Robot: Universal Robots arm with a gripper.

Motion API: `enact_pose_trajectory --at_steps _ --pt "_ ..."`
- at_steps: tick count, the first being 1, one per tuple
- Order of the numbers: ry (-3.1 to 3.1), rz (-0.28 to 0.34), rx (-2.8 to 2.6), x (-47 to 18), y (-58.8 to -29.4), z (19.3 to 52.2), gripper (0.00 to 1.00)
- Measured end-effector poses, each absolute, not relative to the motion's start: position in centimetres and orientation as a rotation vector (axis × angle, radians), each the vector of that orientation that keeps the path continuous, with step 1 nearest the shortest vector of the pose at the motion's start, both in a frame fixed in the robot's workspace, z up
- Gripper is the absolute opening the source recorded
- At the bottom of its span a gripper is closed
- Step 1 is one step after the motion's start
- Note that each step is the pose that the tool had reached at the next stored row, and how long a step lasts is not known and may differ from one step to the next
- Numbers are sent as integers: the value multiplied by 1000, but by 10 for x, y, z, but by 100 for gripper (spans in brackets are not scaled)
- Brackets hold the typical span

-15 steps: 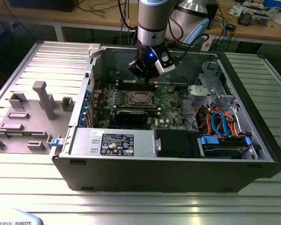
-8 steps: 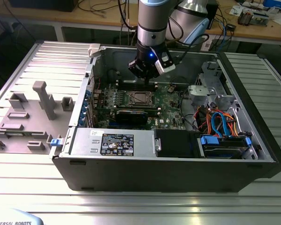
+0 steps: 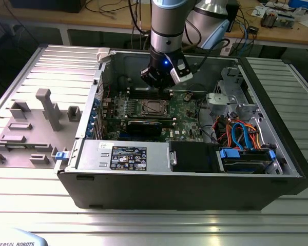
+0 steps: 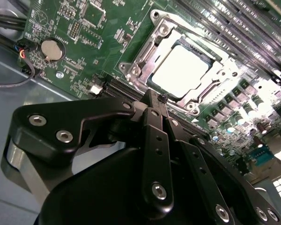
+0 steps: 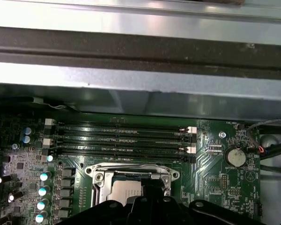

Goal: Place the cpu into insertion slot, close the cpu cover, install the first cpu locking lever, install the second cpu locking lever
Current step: 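Install the second cpu locking lever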

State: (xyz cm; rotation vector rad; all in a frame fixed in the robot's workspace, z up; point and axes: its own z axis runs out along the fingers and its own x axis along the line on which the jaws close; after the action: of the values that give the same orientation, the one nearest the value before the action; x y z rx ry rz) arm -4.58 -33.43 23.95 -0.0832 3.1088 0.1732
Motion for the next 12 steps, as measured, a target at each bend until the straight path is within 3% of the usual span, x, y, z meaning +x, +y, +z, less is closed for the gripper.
enact_pose_trajectory --at_steps 12 --pt "3109 173 -83 -46 -338 240 11"
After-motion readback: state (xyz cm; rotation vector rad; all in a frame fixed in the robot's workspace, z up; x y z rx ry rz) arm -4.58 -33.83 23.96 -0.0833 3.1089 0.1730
